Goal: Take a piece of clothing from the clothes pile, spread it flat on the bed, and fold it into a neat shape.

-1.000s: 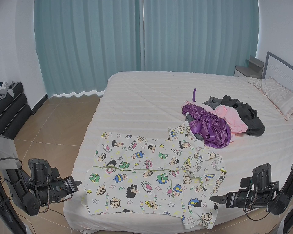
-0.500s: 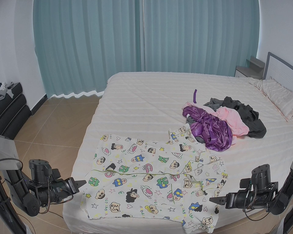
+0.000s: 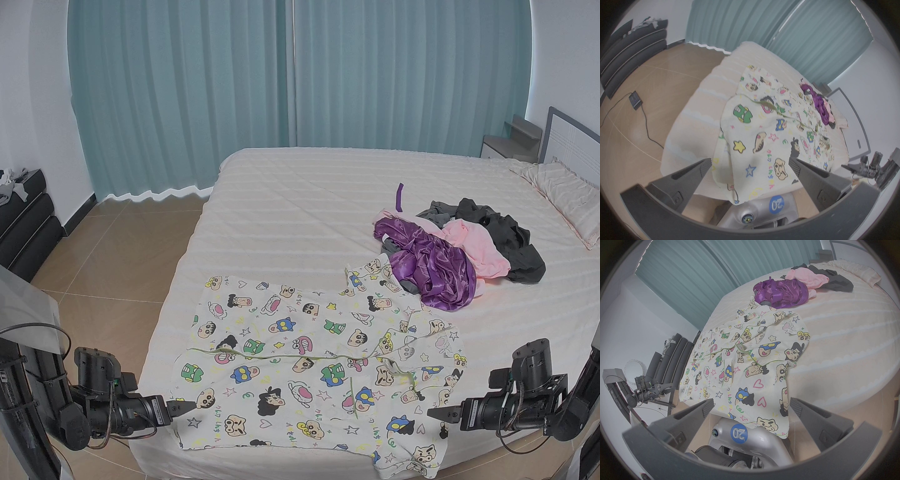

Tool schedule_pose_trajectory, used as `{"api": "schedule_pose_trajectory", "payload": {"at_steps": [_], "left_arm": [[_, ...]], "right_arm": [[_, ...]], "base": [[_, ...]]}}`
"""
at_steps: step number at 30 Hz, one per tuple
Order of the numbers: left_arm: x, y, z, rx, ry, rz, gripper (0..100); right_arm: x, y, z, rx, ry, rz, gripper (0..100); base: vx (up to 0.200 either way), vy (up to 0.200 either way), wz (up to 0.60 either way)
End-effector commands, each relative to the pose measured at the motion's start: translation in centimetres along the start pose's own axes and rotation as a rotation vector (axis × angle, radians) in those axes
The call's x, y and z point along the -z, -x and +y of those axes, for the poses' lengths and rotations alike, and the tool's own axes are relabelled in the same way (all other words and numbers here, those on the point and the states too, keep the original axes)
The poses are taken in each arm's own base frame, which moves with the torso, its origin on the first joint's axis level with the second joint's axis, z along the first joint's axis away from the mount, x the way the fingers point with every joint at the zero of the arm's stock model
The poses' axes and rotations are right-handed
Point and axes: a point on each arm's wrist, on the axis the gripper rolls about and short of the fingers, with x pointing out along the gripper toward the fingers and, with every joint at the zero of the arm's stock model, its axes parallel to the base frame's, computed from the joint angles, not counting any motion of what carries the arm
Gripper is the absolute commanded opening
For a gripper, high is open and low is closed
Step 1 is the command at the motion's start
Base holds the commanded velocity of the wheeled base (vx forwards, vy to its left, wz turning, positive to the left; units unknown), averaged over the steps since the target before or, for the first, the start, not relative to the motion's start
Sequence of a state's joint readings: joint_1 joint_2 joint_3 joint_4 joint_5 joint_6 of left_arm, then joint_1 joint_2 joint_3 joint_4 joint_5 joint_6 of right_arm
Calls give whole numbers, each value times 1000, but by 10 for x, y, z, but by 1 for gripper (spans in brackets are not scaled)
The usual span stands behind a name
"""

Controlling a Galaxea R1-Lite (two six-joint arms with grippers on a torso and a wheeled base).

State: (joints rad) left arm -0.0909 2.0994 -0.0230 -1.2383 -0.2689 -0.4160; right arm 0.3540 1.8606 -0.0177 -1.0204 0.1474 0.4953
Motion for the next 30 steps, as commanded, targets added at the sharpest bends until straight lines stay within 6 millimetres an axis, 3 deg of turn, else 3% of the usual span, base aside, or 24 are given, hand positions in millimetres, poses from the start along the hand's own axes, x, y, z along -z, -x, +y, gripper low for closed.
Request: {"api": "schedule_pose_trajectory", "payload": {"at_steps": [1, 4, 7, 10, 11, 12, 19, 23, 30], "left_arm": [[11, -5, 8, -9, 20, 82, 100], [8, -2, 12, 90, -50, 95, 100], [1, 7, 35, 141, -220, 51, 100], [-1, 11, 46, 159, -273, 33, 100], [-2, 16, 62, 184, -362, -8, 100], [-2, 17, 67, 195, -391, -24, 100], [-3, 13, 69, 199, -631, -48, 100], [12, 3, 75, 239, -768, 21, 100], [20, 0, 64, 375, -823, 50, 100]], "right_arm": [[5, 1, -2, 9, -3, 26, 100], [5, 1, -2, 9, -3, 25, 100], [5, 2, -1, 4, 1, 20, 100], [4, 2, -1, 4, 0, 18, 100], [4, 3, -2, 4, -2, 13, 100], [4, 3, -1, 3, -1, 14, 100], [4, 3, -1, 2, -3, 13, 100], [4, 3, 0, -4, -22, 12, 100], [4, 4, 1, -6, -25, 10, 100]], "base": [[0, 0, 0], [0, 0, 0], [0, 0, 0], [0, 0, 0], [0, 0, 0], [0, 0, 0], [0, 0, 0], [0, 0, 0], [0, 0, 0]]}}
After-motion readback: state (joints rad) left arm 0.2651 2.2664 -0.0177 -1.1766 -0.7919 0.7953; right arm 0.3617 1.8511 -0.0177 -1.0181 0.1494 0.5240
